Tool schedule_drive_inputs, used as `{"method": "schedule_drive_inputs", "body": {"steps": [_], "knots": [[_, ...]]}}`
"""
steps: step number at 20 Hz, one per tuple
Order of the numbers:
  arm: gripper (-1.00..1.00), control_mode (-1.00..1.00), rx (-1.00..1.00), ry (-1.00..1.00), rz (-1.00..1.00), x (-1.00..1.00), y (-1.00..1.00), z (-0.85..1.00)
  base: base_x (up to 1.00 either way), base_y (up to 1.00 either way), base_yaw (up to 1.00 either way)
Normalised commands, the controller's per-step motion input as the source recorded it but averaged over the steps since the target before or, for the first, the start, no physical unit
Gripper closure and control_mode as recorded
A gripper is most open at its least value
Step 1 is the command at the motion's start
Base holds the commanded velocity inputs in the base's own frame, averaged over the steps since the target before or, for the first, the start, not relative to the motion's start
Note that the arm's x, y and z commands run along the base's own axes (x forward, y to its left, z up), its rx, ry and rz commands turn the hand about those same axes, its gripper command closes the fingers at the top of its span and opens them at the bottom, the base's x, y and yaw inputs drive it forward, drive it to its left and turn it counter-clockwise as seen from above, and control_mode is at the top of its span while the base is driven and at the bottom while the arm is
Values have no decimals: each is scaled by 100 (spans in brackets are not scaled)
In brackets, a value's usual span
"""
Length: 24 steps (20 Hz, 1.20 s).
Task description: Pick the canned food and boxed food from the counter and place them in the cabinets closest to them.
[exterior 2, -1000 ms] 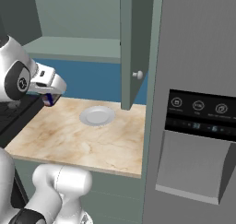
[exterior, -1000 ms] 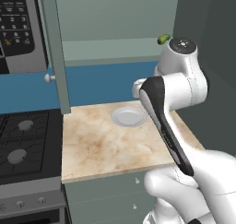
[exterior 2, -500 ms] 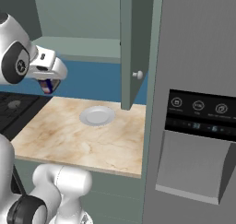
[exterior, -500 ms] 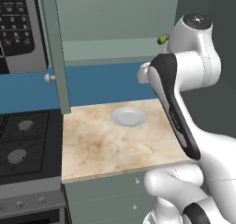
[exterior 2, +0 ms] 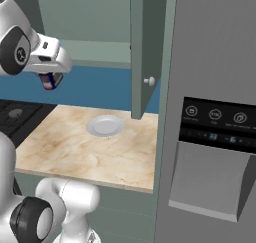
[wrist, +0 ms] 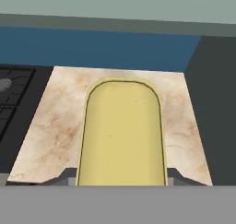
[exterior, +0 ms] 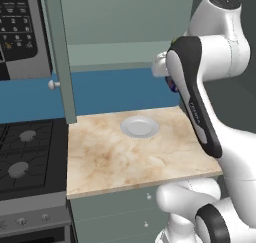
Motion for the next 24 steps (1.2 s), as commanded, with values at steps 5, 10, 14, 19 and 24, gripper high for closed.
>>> {"method": "schedule_drive_inputs", "body": {"steps": [5,10,14,19,24], "knots": [[100,-100,1,-8,0,11,0,13,0,0,0],[100,-100,1,-1,0,34,0,15,0,0,0],[100,-100,1,2,0,48,1,15,0,0,0],[100,-100,0,3,0,52,4,14,0,0,0],[100,-100,0,3,0,52,4,7,0,0,0]]}}
